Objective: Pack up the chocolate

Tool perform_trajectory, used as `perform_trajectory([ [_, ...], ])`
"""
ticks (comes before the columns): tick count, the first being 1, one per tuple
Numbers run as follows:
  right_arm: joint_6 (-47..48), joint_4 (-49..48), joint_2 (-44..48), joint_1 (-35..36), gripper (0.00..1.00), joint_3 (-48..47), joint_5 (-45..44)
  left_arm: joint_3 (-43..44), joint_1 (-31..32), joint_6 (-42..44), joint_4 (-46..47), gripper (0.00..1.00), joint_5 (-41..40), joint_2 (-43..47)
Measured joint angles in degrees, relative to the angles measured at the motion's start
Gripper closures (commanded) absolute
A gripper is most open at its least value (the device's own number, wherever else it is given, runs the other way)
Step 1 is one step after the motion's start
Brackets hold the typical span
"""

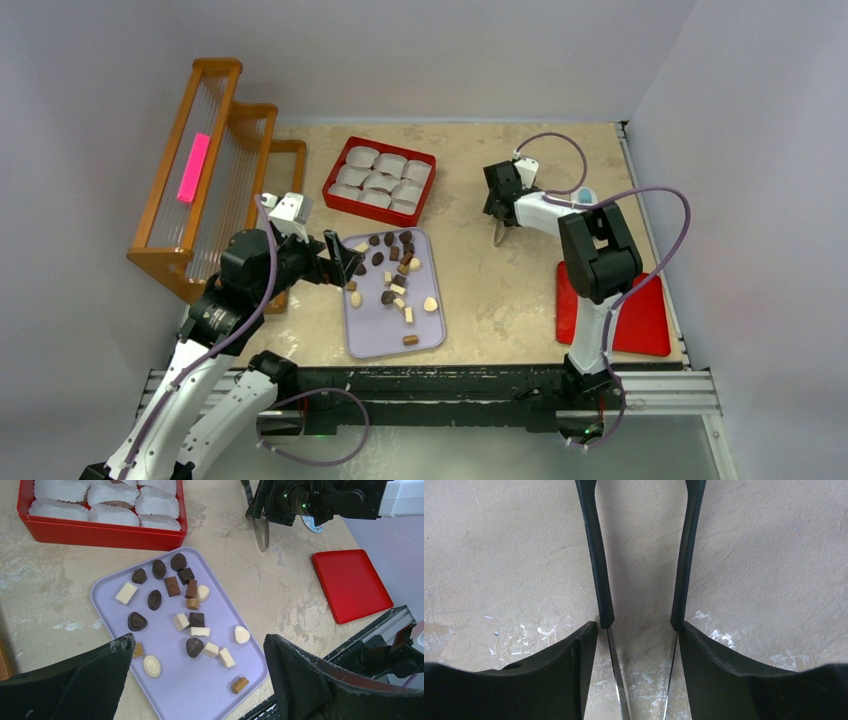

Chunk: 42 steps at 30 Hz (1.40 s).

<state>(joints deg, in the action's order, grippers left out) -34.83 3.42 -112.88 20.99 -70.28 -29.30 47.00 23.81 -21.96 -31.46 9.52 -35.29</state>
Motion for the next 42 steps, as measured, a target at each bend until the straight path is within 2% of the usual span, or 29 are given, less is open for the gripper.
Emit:
perform_trajectory([
  [6,0.11,-0.15,0.0,0.0,0.51,0.0,-0.04,0.0,0.0,0.02,-0.02,0.0,-0.37,0.0],
  [16,2.47,-1.25,0.57,0.09,0.56,1.01,0.0,0.0,0.0,0.02,-0.66,0.0,-0.79,-0.02],
  [24,7.67,1.49,7.87,0.11,0.59,6.34,4.59,0.0,0.0,0.0,-0.81,0.01,-0.87,-0.13],
  [35,16.83,5.9,26.49,2.43,0.59,10.78,20.28,0.0,0.0,-0.61,-0.74,0.04,-1.6,-1.36],
  [42,20.94,6.84,37.86,6.01,0.58,13.92,34.25,5.66,0.0,-3.1,-1.01,0.06,-0.68,-9.2],
])
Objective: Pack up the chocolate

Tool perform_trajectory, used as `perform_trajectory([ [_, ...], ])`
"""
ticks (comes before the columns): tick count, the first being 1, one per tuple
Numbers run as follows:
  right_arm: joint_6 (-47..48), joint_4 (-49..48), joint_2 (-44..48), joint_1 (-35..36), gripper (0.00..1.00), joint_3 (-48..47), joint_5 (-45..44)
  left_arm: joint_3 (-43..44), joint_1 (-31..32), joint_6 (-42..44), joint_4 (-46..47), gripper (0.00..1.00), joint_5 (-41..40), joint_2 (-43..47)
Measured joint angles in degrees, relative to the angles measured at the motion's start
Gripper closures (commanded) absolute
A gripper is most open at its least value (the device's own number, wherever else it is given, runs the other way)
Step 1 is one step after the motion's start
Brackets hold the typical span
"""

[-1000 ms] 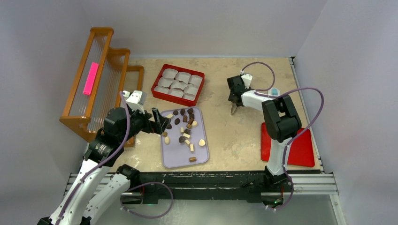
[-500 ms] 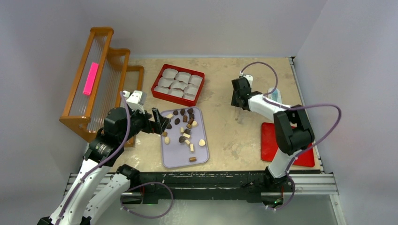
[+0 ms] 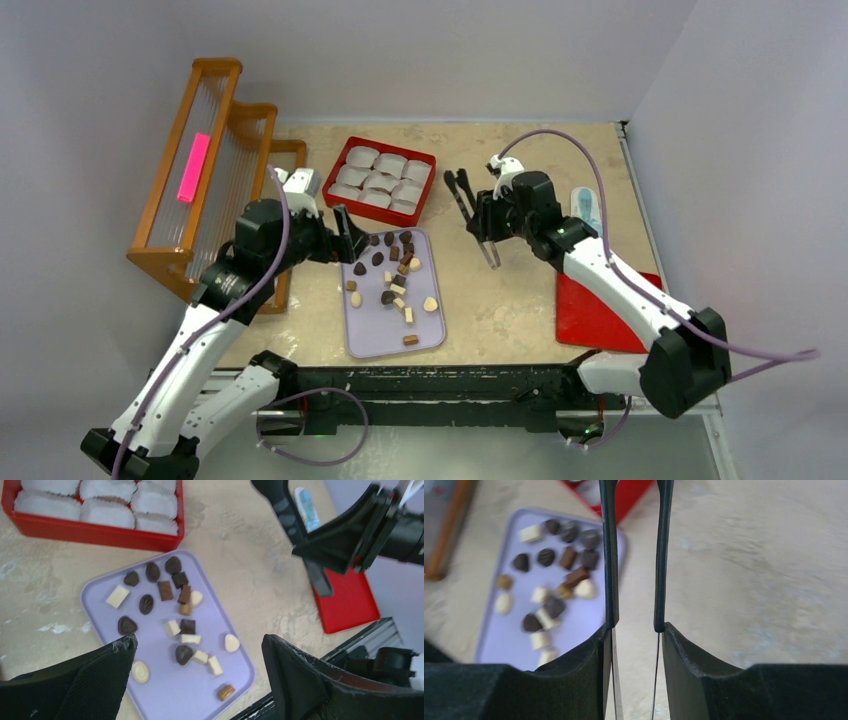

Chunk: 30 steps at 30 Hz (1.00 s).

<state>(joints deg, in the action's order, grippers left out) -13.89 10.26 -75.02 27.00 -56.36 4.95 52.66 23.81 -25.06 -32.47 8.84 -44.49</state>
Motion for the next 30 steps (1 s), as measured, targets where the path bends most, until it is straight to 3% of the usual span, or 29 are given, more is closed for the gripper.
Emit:
perform_trajectory([
  [11,-0.17,-1.66,6.29,8.02,0.58,1.09,12.79,10.36,0.0,-2.86,3.8,0.12,6.43,-9.2],
  [20,-0.2,-1.07,4.63,15.58,0.59,-1.03,14.32,10.56,0.0,-3.34,5.07,0.11,10.67,-15.52],
  [30,-0.15,-0.68,4.31,18.32,0.59,-3.65,13.88,10.56,0.0,-2.62,2.25,0.14,7.39,-20.2],
])
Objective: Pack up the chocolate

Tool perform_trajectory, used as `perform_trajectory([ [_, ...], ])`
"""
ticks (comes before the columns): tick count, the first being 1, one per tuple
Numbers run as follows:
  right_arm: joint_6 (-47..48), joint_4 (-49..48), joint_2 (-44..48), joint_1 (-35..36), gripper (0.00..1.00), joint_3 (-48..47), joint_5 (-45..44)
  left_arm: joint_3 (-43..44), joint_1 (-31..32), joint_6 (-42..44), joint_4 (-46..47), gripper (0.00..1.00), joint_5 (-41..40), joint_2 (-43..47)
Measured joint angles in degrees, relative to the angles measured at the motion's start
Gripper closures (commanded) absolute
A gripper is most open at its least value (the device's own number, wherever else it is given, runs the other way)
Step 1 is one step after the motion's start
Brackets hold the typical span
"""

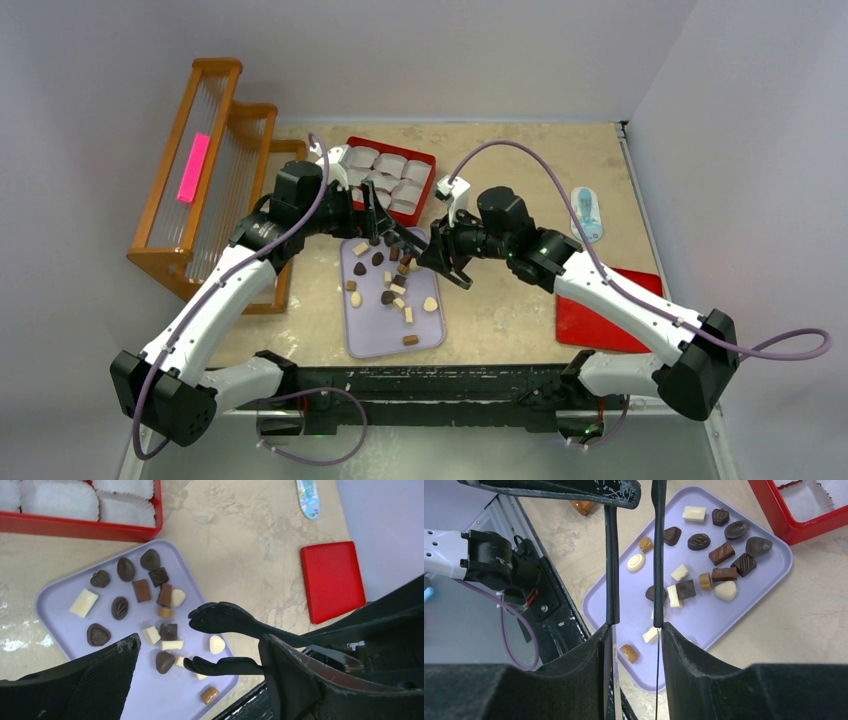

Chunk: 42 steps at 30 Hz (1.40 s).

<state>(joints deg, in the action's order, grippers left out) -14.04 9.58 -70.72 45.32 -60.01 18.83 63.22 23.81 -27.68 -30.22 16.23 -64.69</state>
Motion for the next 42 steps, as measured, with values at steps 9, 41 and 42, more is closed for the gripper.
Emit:
perform_trajectory([
  [9,-0.04,1.14,2.56,0.22,0.59,0.0,-4.24,-0.2,0.09,1.38,-2.32,0.16,-1.92,-0.37],
  [41,6.64,21.05,-10.03,1.2,0.62,-5.6,-16.22,-13.25,0.22,5.05,-3.76,0.02,-9.46,23.93],
  [42,6.82,21.38,-10.45,1.38,0.62,-5.84,-16.48,-13.22,0.22,5.2,-3.76,0.02,-9.79,24.26],
])
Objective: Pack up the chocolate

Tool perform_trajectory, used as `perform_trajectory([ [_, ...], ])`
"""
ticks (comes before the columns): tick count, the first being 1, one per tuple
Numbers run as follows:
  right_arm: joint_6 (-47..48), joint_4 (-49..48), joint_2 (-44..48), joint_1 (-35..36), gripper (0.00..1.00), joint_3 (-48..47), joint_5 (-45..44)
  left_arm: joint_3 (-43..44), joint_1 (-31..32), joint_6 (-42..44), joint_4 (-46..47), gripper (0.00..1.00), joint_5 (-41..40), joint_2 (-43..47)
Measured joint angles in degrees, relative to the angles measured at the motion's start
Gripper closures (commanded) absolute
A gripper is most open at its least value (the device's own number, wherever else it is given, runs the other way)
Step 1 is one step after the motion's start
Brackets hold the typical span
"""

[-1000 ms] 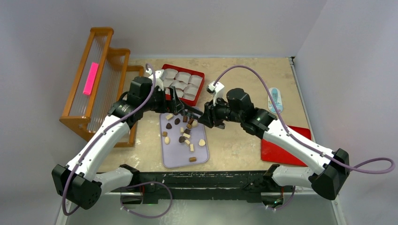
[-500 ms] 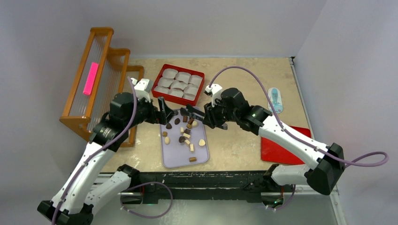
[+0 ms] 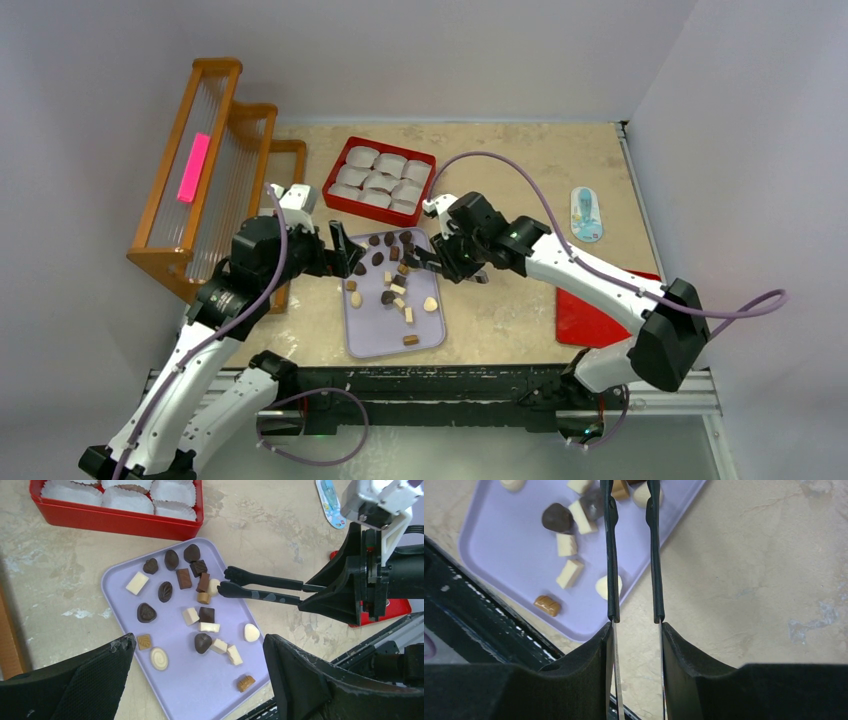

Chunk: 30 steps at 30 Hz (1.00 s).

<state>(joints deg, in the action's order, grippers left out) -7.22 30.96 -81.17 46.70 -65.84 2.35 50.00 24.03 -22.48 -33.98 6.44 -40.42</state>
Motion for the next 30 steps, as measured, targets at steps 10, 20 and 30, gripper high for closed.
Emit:
perform_trajectory([
  [10,1.84,1.05,-5.44,2.93,0.61,-3.65,-5.09,-0.02,0.0,0.59,-0.02,0.02,-2.54,1.29],
  [20,2.47,2.51,-8.46,3.93,0.59,-4.66,-8.9,0.0,0.0,0.59,-0.04,0.02,-3.54,1.79],
  [30,2.78,2.16,-10.01,3.93,0.59,-4.94,-8.81,0.0,0.0,0.59,-0.04,0.02,-3.74,2.05],
])
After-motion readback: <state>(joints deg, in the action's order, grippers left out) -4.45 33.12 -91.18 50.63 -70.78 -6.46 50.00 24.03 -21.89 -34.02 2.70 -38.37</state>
